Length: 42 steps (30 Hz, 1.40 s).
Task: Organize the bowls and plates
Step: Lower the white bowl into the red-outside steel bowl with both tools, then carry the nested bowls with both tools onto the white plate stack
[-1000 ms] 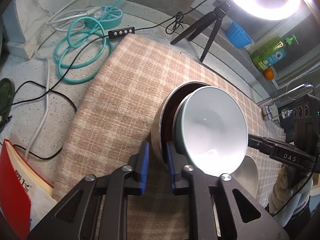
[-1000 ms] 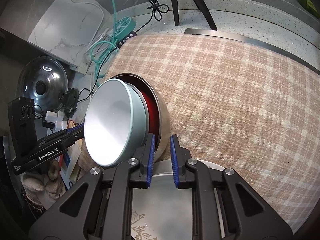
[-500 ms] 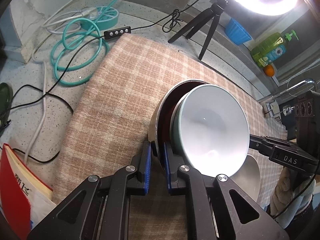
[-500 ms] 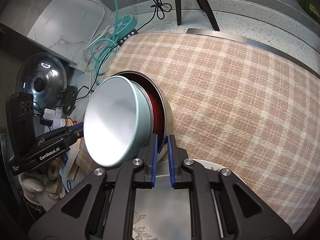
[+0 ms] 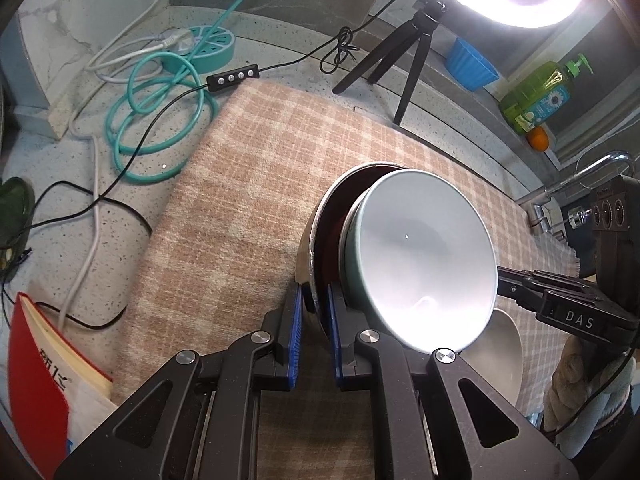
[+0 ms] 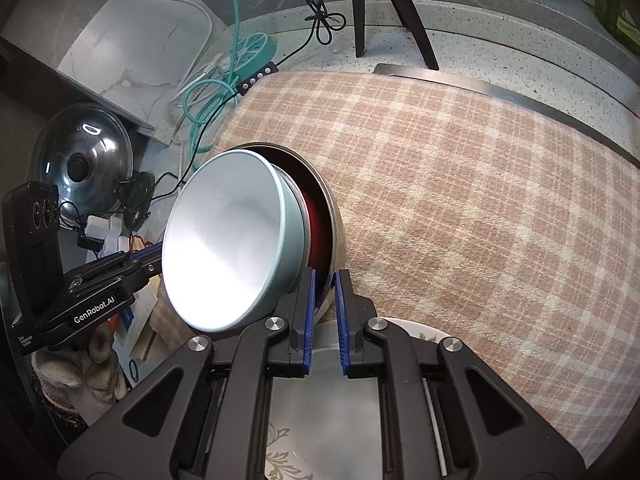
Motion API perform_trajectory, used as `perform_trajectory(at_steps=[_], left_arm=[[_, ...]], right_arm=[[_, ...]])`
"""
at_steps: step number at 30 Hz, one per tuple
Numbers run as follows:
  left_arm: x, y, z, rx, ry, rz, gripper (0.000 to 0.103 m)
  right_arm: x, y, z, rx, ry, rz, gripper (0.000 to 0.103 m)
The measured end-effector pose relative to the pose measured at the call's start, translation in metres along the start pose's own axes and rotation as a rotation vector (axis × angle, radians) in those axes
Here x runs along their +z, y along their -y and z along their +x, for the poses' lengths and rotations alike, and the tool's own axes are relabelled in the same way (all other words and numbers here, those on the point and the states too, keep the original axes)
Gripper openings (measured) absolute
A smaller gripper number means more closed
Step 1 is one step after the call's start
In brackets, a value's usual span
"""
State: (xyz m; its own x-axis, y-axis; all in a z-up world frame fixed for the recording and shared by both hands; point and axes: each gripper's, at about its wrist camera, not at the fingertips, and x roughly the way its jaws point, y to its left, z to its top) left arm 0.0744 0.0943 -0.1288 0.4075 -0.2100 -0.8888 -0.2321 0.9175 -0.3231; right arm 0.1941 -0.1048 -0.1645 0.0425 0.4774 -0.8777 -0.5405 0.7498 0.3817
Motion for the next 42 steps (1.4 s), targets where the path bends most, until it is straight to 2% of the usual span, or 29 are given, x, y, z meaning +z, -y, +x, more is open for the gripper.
perform_trajectory(at_steps=[13, 26, 42], left_arm=[[-0.004, 0.019, -0.03, -0.007, 0.051, 0.028, 0.011], [-0.029, 0.069, -0.048, -0.056, 0.065, 0.092, 0.011], [-0.073, 0.105, -0.042, -0.058, 0.001, 0.126, 0.011]], right_arm=[[-0.014, -0.003, -0.042, 0.016, 0.051, -0.013, 0.01], [-0.061, 0.024, -0.103, 0.008, 0.108, 0.008, 0.01], [-0.117, 0.05, -0.111, 0.009, 0.062, 0.045, 0.01]])
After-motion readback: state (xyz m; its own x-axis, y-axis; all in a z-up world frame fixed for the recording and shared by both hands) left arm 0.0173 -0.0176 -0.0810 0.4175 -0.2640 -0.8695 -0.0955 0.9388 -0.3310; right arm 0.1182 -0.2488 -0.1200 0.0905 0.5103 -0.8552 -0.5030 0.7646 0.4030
